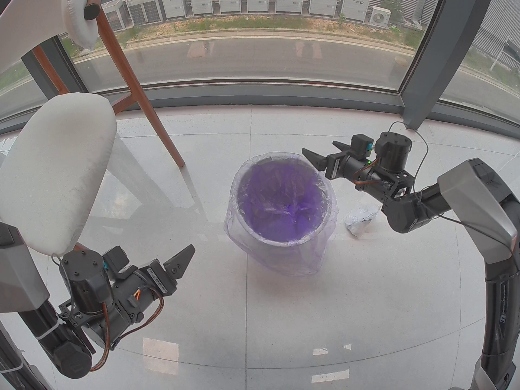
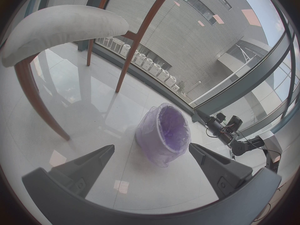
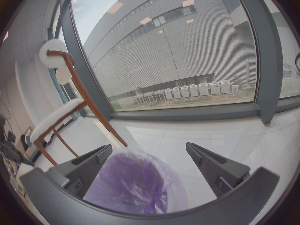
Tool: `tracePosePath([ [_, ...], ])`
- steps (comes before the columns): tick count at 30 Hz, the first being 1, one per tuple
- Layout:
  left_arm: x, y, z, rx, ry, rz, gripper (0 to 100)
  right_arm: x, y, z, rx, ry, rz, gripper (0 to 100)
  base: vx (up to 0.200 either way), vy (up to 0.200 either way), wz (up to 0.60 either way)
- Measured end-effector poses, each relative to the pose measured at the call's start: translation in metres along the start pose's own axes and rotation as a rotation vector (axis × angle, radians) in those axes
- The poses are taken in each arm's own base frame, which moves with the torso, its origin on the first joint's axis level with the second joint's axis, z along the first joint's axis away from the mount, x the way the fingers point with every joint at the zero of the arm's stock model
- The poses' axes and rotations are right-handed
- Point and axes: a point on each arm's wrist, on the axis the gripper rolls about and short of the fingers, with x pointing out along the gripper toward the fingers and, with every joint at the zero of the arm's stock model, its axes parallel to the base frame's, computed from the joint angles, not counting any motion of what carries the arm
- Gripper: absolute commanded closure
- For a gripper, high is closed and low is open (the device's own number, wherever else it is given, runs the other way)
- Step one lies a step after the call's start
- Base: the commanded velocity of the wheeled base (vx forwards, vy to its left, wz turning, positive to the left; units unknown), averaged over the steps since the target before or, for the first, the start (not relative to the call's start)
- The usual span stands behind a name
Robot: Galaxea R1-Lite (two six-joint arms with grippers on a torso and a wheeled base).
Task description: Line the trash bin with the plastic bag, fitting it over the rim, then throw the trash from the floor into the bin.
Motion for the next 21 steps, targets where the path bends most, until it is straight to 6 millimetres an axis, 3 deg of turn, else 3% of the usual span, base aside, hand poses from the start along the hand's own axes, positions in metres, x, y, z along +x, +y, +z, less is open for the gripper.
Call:
tracePosePath([
  [4, 0.011, 0.006, 0.004, 0.001, 0.006, -0.016, 0, -0.014, 0.004, 0.032, 0.024, -0.050, -0.005, 0, 0.000, 0.000, 0.00],
  [8, 0.023, 0.015, 0.005, 0.011, 0.005, 0.007, 0, -0.032, 0.009, 0.035, 0.052, -0.007, -0.017, 0, 0.000, 0.000, 0.00],
  [14, 0.036, 0.025, 0.004, 0.019, 0.007, 0.037, 0, -0.069, 0.016, -0.008, 0.155, 0.204, -0.128, 0, 0.000, 0.000, 0.00],
  [21, 0.042, 0.032, 0.005, 0.012, 0.002, 0.062, 0, -0.094, 0.042, -0.068, 0.441, 0.488, -0.303, 0, 0.000, 0.000, 0.00],
])
